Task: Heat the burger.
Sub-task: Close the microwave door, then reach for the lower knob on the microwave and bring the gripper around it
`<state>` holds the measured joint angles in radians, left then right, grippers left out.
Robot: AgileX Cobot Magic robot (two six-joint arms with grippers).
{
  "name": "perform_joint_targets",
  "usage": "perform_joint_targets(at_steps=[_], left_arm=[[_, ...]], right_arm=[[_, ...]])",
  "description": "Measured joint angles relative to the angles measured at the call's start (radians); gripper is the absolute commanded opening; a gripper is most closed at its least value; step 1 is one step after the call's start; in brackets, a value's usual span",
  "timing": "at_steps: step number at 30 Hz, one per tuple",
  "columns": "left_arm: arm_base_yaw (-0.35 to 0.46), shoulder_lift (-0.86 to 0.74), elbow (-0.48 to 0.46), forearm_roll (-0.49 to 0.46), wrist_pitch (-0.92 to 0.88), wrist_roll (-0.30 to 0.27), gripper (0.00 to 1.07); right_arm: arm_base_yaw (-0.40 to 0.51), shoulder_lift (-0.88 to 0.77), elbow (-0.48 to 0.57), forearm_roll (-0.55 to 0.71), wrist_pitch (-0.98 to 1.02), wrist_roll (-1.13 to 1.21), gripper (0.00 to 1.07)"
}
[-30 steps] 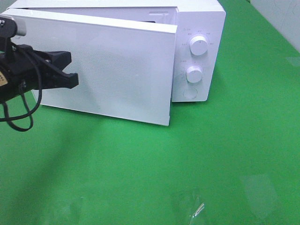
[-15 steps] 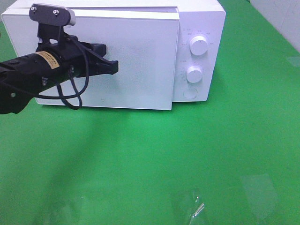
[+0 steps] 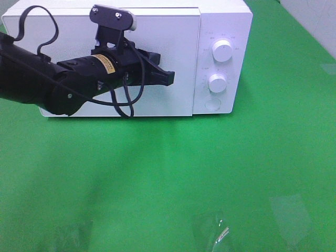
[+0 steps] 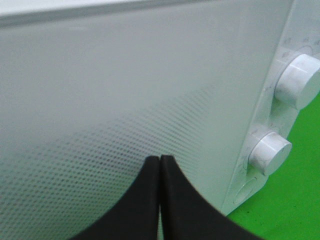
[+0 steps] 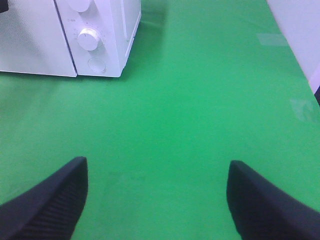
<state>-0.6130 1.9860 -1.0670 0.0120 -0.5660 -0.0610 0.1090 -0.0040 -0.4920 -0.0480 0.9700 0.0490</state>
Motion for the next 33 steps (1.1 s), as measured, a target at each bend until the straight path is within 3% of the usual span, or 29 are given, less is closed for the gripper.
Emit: perform_joint_targets(at_steps=[7, 13, 23, 25, 26, 27, 28, 29, 30, 32, 33], left_arm=[[-0.019, 0.063, -0.102, 0.035, 0.048, 0.003, 0.00], [-0.031, 0.063, -0.120, 0.032, 0.081, 0.003, 0.00], [-0.056, -0.046, -0.145, -0.070, 0.325, 0.002, 0.02], [-0.074, -0.093, -0.146, -0.072, 0.431, -0.002, 0.13], [-0.074, -0.093, -0.146, -0.072, 0.431, -0.002, 0.13], [-0.088, -0.119, -0.146, -0.072, 0.514, -0.002, 0.28], [-0.088, -0.119, -0.146, -0.072, 0.514, -0.002, 0.28], [-0.100, -0.142, -0.146, -0.072, 0.603, -0.002, 0.39], [-0.100, -0.142, -0.146, -0.072, 0.603, -0.002, 0.39], [-0.110, -0.176, -0.146, -0.073, 0.716, -0.002, 0.89], [-0.110, -0.176, -0.146, -0.073, 0.716, -0.002, 0.89]], right_arm=[[0.000, 0.000, 0.000, 0.000, 0.000, 0.000, 0.73], [0.000, 0.000, 0.000, 0.000, 0.000, 0.000, 0.73], [0.000, 0.000, 0.000, 0.000, 0.000, 0.000, 0.73], [0.000, 0.000, 0.000, 0.000, 0.000, 0.000, 0.73], [0.000, 0.000, 0.000, 0.000, 0.000, 0.000, 0.73], [0.000, 0.000, 0.000, 0.000, 0.000, 0.000, 0.73], [0.000, 0.000, 0.000, 0.000, 0.000, 0.000, 0.73], [0.000, 0.000, 0.000, 0.000, 0.000, 0.000, 0.73], [0.000, 0.000, 0.000, 0.000, 0.000, 0.000, 0.73], [0.000, 0.000, 0.000, 0.000, 0.000, 0.000, 0.73], [0.000, 0.000, 0.000, 0.000, 0.000, 0.000, 0.73]])
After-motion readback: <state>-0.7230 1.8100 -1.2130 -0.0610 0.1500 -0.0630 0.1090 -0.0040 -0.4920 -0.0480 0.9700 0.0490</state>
